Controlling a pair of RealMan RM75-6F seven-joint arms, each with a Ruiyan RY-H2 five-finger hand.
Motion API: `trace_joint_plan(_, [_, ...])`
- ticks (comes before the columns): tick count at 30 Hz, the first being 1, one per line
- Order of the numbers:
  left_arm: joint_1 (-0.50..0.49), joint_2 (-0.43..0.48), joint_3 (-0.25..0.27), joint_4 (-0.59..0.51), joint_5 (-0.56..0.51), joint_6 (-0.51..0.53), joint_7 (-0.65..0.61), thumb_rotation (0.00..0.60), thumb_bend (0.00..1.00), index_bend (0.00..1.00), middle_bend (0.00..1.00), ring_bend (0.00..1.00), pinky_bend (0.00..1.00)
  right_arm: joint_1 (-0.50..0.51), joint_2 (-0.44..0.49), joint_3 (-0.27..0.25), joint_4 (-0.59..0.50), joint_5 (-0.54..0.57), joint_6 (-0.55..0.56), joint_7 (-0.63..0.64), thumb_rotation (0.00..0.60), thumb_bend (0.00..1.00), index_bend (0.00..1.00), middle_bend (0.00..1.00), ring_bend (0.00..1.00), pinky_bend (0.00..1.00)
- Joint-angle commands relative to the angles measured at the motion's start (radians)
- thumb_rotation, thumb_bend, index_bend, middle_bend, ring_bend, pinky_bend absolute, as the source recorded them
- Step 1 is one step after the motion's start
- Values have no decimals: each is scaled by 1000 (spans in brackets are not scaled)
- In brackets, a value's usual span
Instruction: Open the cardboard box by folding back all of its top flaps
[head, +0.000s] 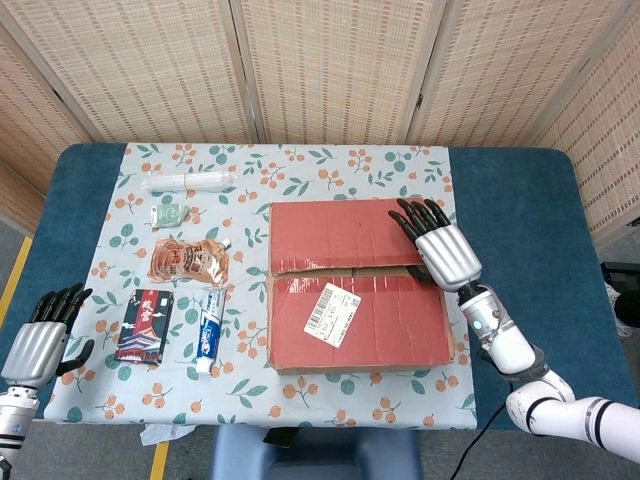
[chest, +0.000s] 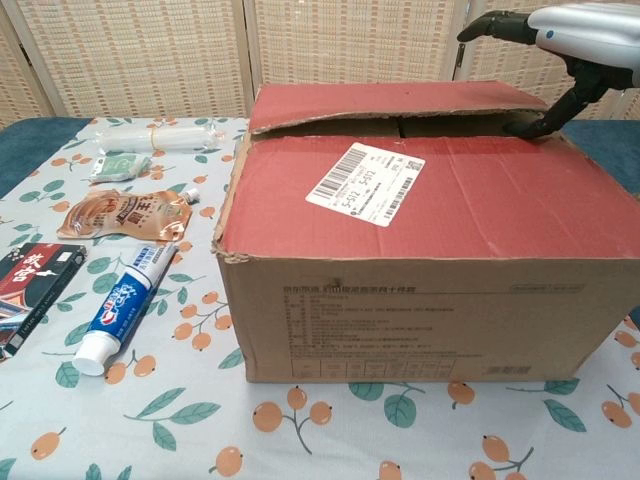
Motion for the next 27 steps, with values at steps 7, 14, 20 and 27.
trace_joint_plan(7, [-7, -12, -2, 14, 6, -1, 16, 600, 469, 55, 61, 13, 0, 60, -8, 52, 44, 55, -27, 10, 600, 301, 54, 0, 0, 0])
trace_joint_plan(14, [-11, -7, 5, 24, 15, -12, -25, 600, 469, 50, 57, 9, 0, 104, 16, 99, 44, 97, -30, -15, 600, 300, 54, 0, 0, 0])
trace_joint_plan(20, [-14, -2, 4, 25, 2, -30, -62, 600, 469, 50, 56, 4, 0, 179, 27, 155, 103, 184, -89, -39, 600, 300, 54, 0, 0, 0])
trace_joint_plan(27, [-28, -10, -6, 52, -31, -73, -95, 600, 469, 53, 31, 0, 0, 273, -38, 199, 290, 238, -142, 11, 600, 301, 54, 0, 0, 0])
